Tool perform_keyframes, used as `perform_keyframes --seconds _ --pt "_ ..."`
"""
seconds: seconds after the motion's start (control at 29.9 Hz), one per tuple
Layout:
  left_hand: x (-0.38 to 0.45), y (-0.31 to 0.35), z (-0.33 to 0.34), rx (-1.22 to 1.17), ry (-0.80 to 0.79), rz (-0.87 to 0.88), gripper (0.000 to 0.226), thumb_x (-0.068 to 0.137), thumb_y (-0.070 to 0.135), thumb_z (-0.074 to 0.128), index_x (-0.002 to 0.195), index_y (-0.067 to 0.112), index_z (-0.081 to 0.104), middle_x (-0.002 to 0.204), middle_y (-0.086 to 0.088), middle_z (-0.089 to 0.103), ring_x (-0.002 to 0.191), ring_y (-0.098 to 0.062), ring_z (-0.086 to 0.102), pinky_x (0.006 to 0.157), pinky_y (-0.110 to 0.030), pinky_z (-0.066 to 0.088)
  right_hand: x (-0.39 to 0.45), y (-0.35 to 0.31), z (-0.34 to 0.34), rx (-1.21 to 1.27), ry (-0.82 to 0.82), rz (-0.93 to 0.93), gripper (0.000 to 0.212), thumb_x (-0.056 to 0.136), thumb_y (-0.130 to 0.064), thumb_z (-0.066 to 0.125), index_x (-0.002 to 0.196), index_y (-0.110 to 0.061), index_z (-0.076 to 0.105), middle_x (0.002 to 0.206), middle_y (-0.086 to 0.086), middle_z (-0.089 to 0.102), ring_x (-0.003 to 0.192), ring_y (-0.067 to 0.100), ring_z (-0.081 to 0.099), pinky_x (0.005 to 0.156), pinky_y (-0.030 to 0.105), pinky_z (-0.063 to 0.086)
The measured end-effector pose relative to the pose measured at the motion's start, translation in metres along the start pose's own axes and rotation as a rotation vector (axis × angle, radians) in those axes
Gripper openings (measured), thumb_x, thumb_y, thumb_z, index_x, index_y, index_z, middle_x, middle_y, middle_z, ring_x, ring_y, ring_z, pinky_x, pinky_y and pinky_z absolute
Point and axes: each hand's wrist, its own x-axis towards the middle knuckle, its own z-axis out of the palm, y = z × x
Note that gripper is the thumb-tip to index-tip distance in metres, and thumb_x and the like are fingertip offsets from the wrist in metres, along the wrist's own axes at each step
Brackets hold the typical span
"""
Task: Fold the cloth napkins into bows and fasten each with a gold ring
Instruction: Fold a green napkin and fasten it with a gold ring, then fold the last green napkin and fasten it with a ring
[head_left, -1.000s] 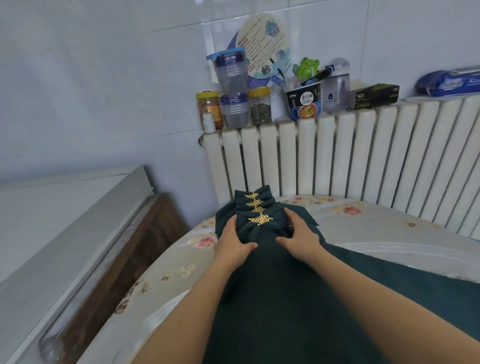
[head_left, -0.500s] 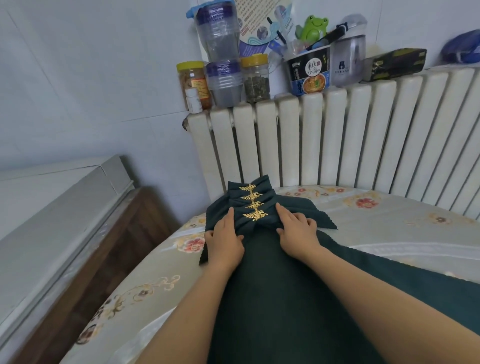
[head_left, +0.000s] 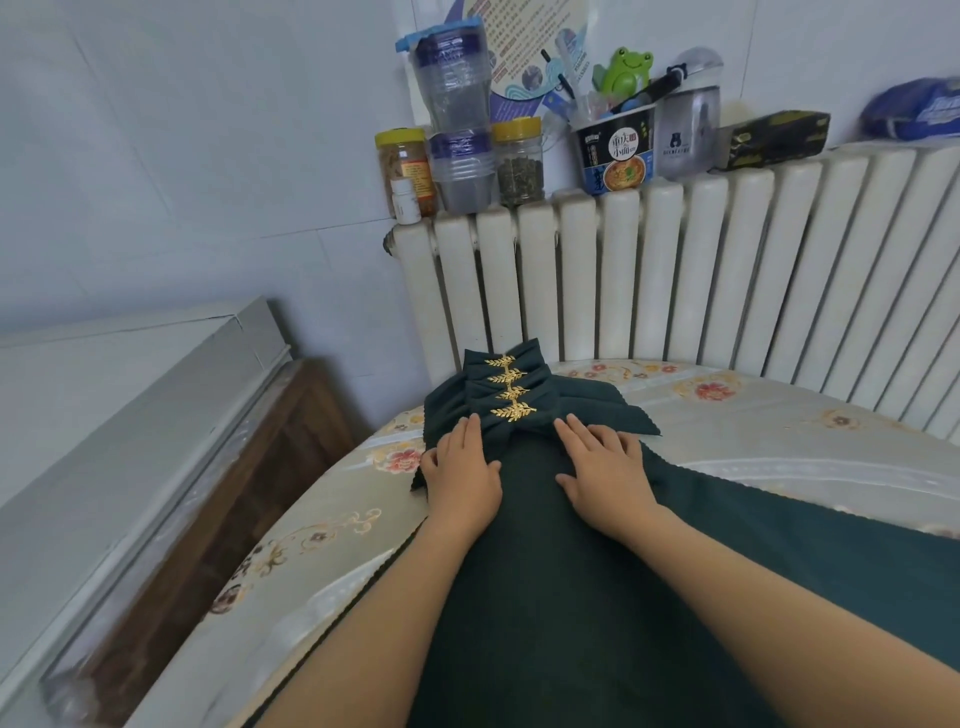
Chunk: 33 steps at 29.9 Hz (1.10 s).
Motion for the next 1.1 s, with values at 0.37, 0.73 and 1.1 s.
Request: perform_keyframes --seconds 0.37,0.73,1.1 --pt "-0.141 0.020 -0.019 -0.012 -0.145 0.140 0.057 0.099 0.033 0.041 0.150 0.019 0.020 0.158 0.000 0.014 0.143 -0.016 0.015 0.114 -0.036 0.011 -0.140 -0.020 -0.030 0.027 -0.060 -0.063 0.058 0.097 -0.041 0.039 0.149 -0.026 0.018 0.157 -0.006 0.017 0.141 0.015 0.017 0.114 0.036 0.008" --pt "-0.292 0.018 -0.044 -0.010 -0.429 0.197 0.069 0.090 0.055 0.048 0.148 0.027 0.024 0.158 0.002 0.009 0.145 -0.016 0.006 0.117 -0.037 0.005 -0.292 -0.015 -0.047 0.114 -0.156 -0.106 0.049 0.095 -0.048 0.041 0.141 -0.030 0.037 0.149 -0.010 0.033 0.134 0.014 0.027 0.110 0.030 0.021" --pt "-0.399 0.011 -0.057 0.003 -0.534 0.267 0.084 0.080 0.067 0.053 0.149 0.039 0.014 0.159 0.003 -0.008 0.144 -0.011 -0.014 0.117 -0.039 -0.010 -0.407 0.004 -0.074 0.190 -0.337 -0.129 0.074 0.078 -0.066 0.055 0.142 -0.045 0.025 0.153 -0.020 0.013 0.140 0.010 0.009 0.113 0.032 0.008"
